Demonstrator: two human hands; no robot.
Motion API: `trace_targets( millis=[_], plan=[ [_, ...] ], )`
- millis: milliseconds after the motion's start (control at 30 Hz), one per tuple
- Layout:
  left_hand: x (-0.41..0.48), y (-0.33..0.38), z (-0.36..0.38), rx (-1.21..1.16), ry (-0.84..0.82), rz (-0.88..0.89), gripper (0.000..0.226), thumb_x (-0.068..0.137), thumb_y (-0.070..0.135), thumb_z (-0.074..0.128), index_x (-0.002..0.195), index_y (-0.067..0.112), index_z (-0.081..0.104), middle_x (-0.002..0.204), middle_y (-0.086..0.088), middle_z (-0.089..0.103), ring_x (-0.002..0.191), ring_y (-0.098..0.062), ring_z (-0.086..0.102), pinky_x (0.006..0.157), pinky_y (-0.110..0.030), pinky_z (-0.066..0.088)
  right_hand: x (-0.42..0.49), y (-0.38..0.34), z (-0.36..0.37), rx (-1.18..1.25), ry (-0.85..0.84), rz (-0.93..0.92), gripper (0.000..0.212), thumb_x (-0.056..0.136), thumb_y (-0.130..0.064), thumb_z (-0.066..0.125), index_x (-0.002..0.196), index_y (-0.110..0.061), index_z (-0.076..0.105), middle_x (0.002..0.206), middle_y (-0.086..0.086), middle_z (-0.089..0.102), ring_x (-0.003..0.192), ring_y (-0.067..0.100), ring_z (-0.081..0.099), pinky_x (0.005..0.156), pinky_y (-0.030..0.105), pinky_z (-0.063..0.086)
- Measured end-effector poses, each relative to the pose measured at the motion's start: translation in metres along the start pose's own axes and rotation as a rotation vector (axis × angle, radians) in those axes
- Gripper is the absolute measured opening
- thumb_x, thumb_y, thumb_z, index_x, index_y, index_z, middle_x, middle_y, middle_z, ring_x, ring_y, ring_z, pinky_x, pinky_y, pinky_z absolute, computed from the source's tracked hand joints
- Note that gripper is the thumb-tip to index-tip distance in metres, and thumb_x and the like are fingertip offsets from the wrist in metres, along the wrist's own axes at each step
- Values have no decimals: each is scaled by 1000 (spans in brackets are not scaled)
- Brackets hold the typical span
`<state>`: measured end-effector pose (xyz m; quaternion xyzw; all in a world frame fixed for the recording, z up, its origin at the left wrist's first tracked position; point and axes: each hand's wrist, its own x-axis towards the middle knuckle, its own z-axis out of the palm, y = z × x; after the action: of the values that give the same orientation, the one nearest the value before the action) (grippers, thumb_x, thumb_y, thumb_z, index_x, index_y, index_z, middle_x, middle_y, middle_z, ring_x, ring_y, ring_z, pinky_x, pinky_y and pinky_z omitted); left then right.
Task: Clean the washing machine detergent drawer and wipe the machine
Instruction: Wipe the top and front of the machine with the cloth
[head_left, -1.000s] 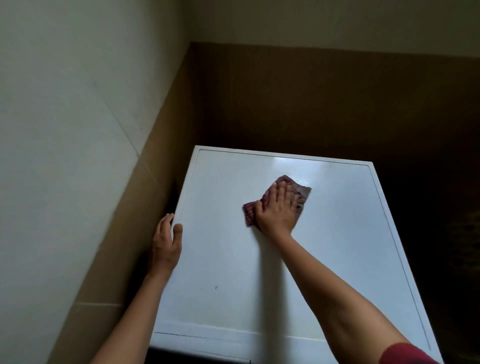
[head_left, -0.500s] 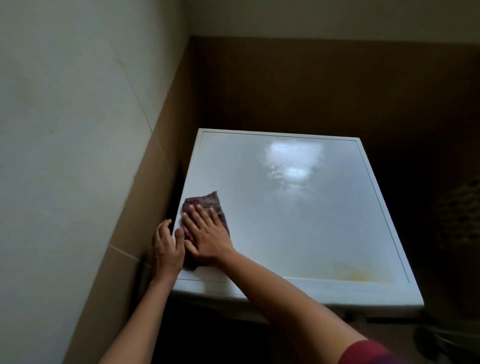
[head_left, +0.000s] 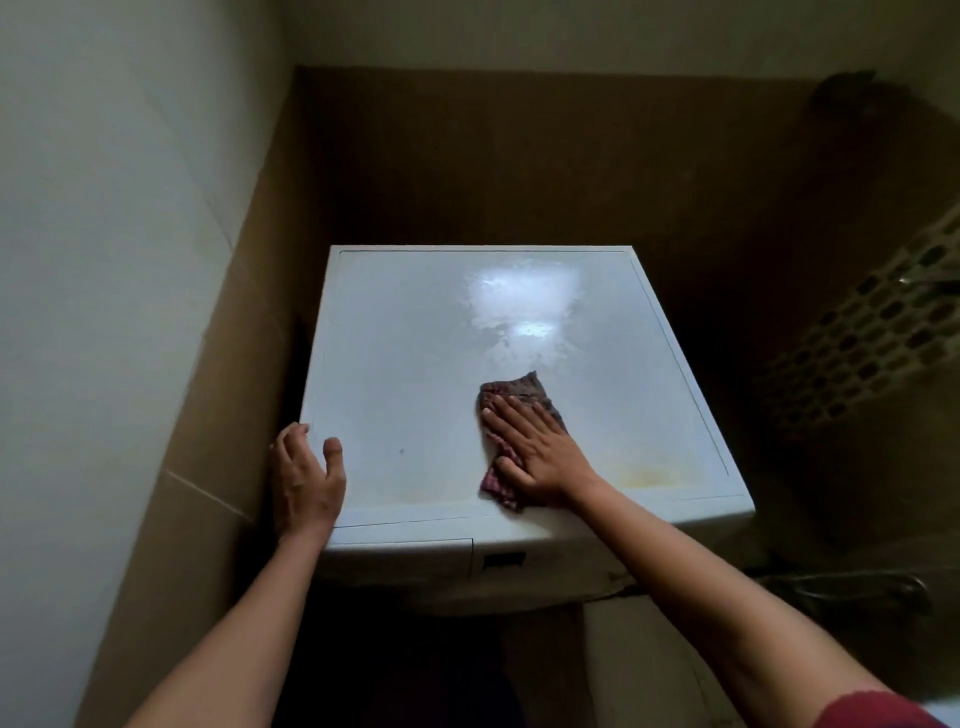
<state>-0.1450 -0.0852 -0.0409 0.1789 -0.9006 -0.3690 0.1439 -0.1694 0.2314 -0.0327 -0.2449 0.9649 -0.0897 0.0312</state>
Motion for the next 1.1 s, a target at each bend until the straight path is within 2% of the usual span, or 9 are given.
trace_targets(
  millis=[67,200,333,433,500,633,733,900,1100],
  plan=[
    [-2,3,-2,-30,-4,25,56,87,41,37,119,-3,50,126,-25,48,113,-38,48,97,-44,41,-21,33,-6,5,6,158,66,88,-47,33,149,-26,23,157,-1,17,145,19,18,118,39,10],
    [-2,3,-6,-73,-16,22,57,87,43,36,120,-1,49,128,-22,46,115,-36,49,99,-43,41,-71,89,-19,-27,28,410,70,87,-53,24,148,-18,26,155,-1,13,145,19,16,116,26,-5],
    [-1,2,-6,-66,-46,12,56,88,46,35,122,3,48,129,-20,46,116,-36,51,99,-46,44,-100,98,-16,-33,107,815,79,85,-59,11,152,-18,11,159,5,5,147,22,5,117,38,0],
    [-1,5,-8,-90,-47,1,59,88,48,34,123,3,48,130,-20,46,118,-37,51,98,-47,45,-93,63,-8,15,224,1077,82,83,-55,16,150,-7,23,156,18,17,145,32,13,117,46,3],
    [-1,6,-8,-103,-40,2,58,88,46,34,123,2,49,131,-21,48,118,-37,52,98,-47,45,-75,31,-2,61,235,1125,86,81,-56,17,147,-2,28,153,24,21,143,37,16,116,49,2],
    [1,9,-11,-157,-10,-65,47,90,27,36,123,-2,52,128,-21,52,116,-35,51,97,-31,38,-29,-45,17,61,199,881,83,81,-54,29,141,3,38,146,29,34,136,44,32,115,45,-6],
    [1,9,-14,-193,39,-70,42,91,19,36,121,-5,54,124,-23,55,112,-35,53,89,-18,32,5,-112,25,39,174,647,83,77,-53,36,139,1,41,147,24,35,138,38,30,115,48,2],
    [5,4,-12,-181,54,-88,34,96,14,40,120,-4,55,123,-23,57,111,-35,54,87,-23,34,48,-188,38,88,40,328,80,77,-51,38,143,-5,39,152,21,28,142,35,23,111,51,12],
    [25,4,-9,-130,105,-164,27,99,6,43,121,-3,56,120,-26,59,108,-39,55,88,-40,40,98,-190,35,83,-24,32,66,87,-44,28,146,-16,36,154,9,30,144,25,23,114,46,10]
  ],
)
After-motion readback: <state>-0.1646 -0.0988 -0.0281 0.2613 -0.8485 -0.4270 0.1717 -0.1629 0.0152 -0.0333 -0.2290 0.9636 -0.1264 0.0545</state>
